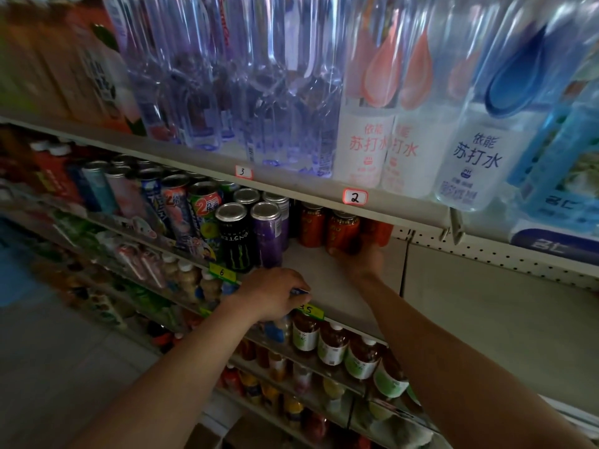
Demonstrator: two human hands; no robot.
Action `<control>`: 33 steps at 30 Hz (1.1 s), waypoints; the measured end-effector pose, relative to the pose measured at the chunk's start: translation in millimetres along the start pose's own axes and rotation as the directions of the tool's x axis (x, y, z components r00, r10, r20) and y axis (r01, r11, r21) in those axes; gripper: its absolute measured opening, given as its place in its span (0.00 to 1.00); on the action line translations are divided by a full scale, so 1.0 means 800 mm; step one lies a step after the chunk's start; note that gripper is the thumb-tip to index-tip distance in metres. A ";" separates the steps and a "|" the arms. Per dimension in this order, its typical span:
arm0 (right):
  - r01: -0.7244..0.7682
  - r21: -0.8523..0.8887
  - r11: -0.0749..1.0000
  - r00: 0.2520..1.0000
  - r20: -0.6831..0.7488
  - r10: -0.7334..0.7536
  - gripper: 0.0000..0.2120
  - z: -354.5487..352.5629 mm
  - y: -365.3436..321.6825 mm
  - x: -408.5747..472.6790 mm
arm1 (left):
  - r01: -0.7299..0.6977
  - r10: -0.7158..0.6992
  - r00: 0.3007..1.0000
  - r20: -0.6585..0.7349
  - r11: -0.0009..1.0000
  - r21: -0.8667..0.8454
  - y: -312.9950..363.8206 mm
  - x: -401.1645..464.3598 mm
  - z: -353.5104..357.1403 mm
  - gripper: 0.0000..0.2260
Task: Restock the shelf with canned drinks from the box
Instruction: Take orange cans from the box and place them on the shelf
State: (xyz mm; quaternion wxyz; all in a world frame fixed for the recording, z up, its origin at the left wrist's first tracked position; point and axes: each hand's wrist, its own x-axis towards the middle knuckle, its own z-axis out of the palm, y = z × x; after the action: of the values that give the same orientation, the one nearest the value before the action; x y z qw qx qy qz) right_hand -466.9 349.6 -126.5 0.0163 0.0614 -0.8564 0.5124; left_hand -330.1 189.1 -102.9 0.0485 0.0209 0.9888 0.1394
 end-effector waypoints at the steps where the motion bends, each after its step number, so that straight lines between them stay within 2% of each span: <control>1: -0.004 0.002 1.000 1.000 -0.002 0.004 0.26 0.002 0.000 0.001 | 0.004 -0.004 1.000 0.003 1.000 0.002 0.000 0.002 -0.001 0.16; 7: 0.010 0.051 0.999 1.000 0.003 -0.010 0.26 0.008 0.001 0.000 | 0.012 -0.011 0.998 0.056 1.000 -0.012 -0.003 0.006 -0.003 0.15; 11: -0.015 -0.018 1.000 0.997 0.070 0.016 0.27 0.000 -0.006 -0.001 | -0.009 0.009 0.999 0.032 1.000 -0.020 0.001 0.002 -0.005 0.15; 13: 0.045 -0.039 0.998 0.999 0.026 -0.044 0.26 -0.012 -0.020 -0.020 | -0.089 0.077 0.991 -0.113 0.990 -0.111 -0.004 -0.013 0.003 0.12; 14: 0.116 -0.039 0.992 0.991 -0.058 -0.118 0.24 -0.019 -0.028 -0.037 | -0.141 0.092 0.962 -0.259 0.974 -0.179 -0.008 -0.026 0.009 0.11; 16: 0.343 -0.003 0.939 0.919 -0.204 -0.336 0.15 -0.019 -0.046 -0.093 | -0.173 -0.007 0.836 -0.549 0.946 -0.275 -0.031 -0.064 0.029 0.11; 17: 0.460 0.045 0.887 0.865 -0.250 -0.436 0.10 -0.028 -0.056 -0.125 | -0.176 -0.054 0.764 -0.643 0.941 -0.289 -0.036 -0.078 0.030 0.10; 18: 0.567 0.099 0.818 0.816 -0.209 -0.540 0.07 -0.026 -0.063 -0.158 | -0.152 -0.112 0.726 -0.678 0.936 -0.317 -0.046 -0.094 0.040 0.09; 19: 0.627 0.176 0.759 0.778 -0.091 -0.622 0.05 -0.008 -0.064 -0.190 | -0.078 -0.218 0.714 -0.666 0.919 -0.386 -0.067 -0.118 0.062 0.09; 20: 0.649 0.231 0.725 0.734 0.060 -0.676 0.04 0.014 -0.056 -0.211 | 0.001 -0.321 0.709 -0.628 0.891 -0.454 -0.087 -0.134 0.086 0.09; 21: 0.614 0.275 0.740 0.694 0.258 -0.672 0.04 0.041 -0.043 -0.230 | 0.118 -0.449 0.716 -0.535 0.832 -0.541 -0.106 -0.157 0.115 0.09; 23: 0.473 0.230 0.851 0.583 0.642 -0.498 0.06 0.108 0.008 -0.259 | 0.396 -0.661 0.695 -0.283 0.681 -0.617 -0.140 -0.206 0.186 0.09; 25: 0.382 0.046 0.923 0.448 0.864 -0.229 0.13 0.183 0.078 -0.287 | 0.642 -0.799 0.601 -0.018 0.495 -0.586 -0.158 -0.270 0.266 0.08; 27: 0.406 -0.146 0.902 0.240 0.970 0.049 0.12 0.261 0.161 -0.328 | 0.766 -0.872 0.454 0.181 0.279 -0.579 -0.173 -0.342 0.366 0.12; 29: 0.484 -0.240 0.841 0.108 0.971 0.215 0.12 0.316 0.238 -0.357 | 0.800 -0.893 0.350 0.282 0.128 -0.587 -0.174 -0.393 0.442 0.15; 30: 0.515 -0.255 0.818 0.070 0.964 0.256 0.14 0.346 0.285 -0.378 | 0.808 -0.900 0.285 0.331 0.039 -0.588 -0.172 -0.418 0.488 0.12; 33: 0.547 -0.283 0.788 0.043 0.950 0.310 0.27 0.425 0.400 -0.428 | 0.820 -0.884 0.220 0.412 -0.061 -0.569 -0.168 -0.461 0.593 0.14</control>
State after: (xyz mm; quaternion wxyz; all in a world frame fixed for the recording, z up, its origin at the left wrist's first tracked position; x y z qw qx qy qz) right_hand -154.3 230.3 -599.3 -0.5108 0.4639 -0.7234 0.0226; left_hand 81.5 169.5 -560.4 0.0858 -0.6262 0.6385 0.4390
